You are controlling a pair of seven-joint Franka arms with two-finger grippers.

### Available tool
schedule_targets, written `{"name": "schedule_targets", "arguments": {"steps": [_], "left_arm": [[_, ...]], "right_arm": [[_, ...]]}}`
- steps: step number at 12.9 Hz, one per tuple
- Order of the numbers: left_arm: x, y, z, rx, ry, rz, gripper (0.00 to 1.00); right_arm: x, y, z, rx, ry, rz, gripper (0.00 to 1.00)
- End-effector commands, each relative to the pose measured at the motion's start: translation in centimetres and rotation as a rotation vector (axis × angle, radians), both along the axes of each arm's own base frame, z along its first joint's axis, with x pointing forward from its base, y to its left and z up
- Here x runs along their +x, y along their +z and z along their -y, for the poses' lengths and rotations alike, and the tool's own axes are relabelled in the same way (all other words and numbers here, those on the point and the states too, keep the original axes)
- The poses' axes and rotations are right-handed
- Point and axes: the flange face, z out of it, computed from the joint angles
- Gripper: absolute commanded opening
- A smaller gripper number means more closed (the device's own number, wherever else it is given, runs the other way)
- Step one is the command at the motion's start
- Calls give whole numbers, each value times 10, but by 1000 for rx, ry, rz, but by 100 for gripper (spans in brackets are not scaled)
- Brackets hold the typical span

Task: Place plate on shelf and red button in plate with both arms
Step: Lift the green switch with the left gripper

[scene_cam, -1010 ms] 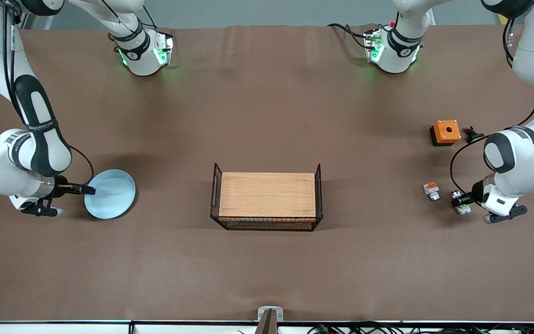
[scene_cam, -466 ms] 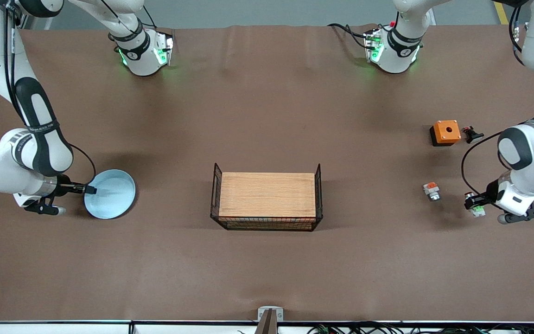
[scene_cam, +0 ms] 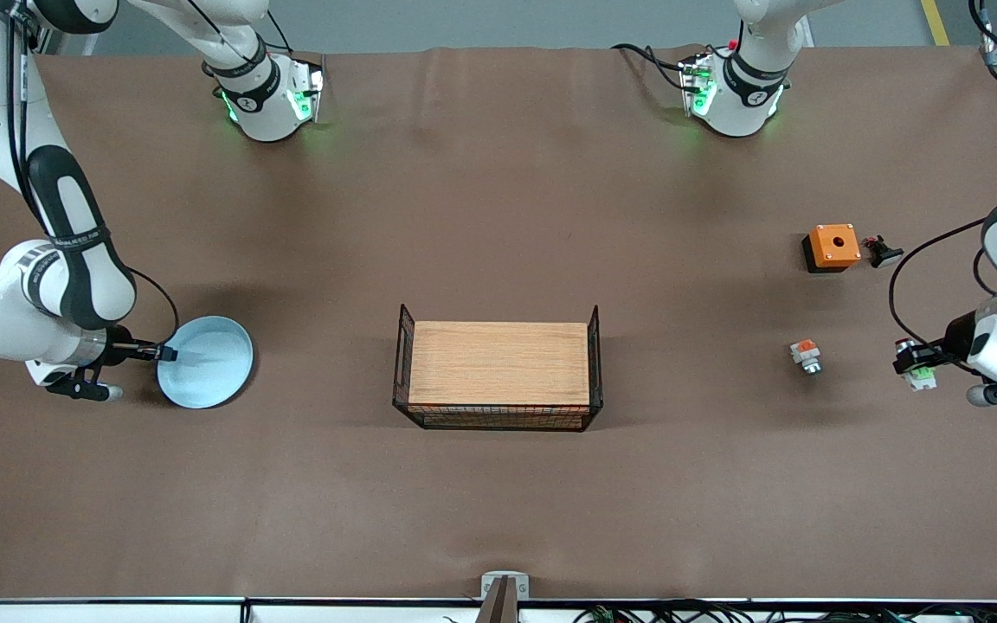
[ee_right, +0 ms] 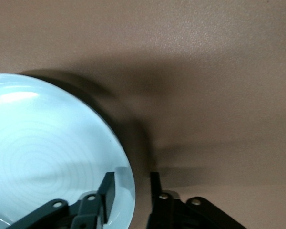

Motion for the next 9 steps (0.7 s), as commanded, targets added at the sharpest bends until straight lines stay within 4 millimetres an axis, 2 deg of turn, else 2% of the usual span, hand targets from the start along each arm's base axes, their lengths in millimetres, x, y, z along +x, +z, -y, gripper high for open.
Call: {"name": "schedule_targets", "arguments": {"steps": [1,3,6,7,9], "left_arm": [[-7,52,20,4,-23,-22,0],[-9,87,45,-6,-50,-56,0],[-14,135,88,-13,-12,-94,0],[-16,146,106,-17,10,-106,0],[-18,161,135,-21,53,-116,0]], "right_arm": [[-1,-4,1,24,-1,10,16],[1,-2,-1,26,1,17,6],[5,6,-9,39,-4,27,3],[5,12,-12,41,-6,25,3],[7,38,-17,52,2,23,2]]}}
